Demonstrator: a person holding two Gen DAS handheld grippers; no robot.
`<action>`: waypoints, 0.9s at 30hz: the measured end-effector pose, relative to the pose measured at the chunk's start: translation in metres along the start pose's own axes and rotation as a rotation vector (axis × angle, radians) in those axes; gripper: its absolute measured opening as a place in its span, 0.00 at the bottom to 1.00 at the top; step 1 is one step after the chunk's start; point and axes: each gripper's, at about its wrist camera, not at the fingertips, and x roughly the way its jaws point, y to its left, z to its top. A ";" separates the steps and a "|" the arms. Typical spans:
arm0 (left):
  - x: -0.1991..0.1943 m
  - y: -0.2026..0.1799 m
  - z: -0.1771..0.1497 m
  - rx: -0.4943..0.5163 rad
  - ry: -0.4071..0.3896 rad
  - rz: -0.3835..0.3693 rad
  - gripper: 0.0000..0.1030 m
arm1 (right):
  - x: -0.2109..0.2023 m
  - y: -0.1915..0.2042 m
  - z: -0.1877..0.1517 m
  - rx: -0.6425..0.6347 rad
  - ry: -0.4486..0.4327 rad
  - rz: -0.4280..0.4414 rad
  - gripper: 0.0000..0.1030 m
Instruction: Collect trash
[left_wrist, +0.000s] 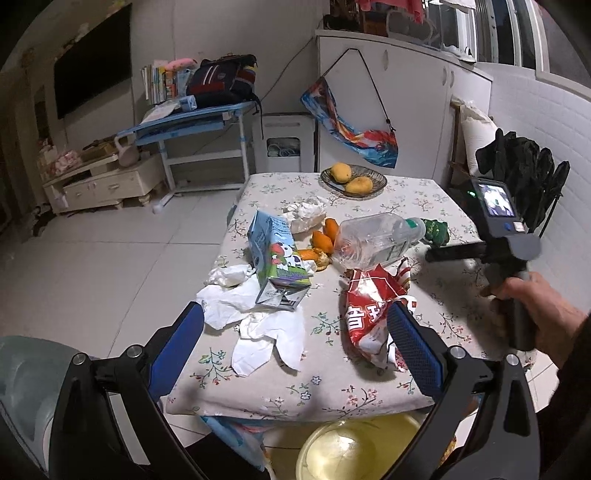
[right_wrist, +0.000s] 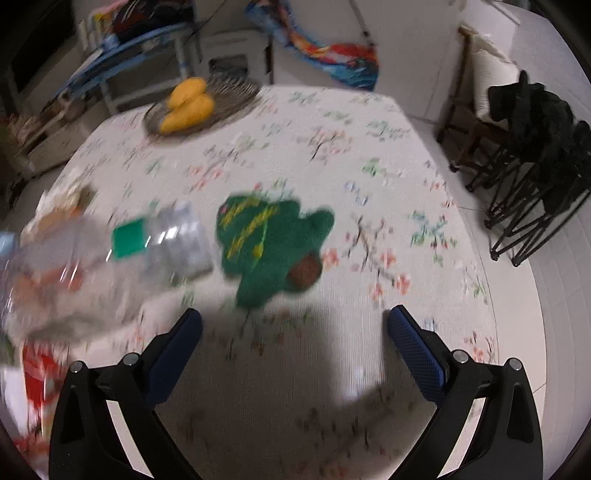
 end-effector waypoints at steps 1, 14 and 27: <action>0.000 0.000 0.000 0.000 -0.001 -0.001 0.93 | -0.007 -0.002 -0.007 0.004 -0.006 0.000 0.94; -0.045 0.023 -0.012 -0.038 -0.049 0.013 0.93 | -0.194 0.017 -0.118 0.016 -0.450 0.027 0.94; -0.094 0.037 -0.039 -0.015 -0.093 0.061 0.93 | -0.225 0.054 -0.183 -0.080 -0.628 0.066 0.94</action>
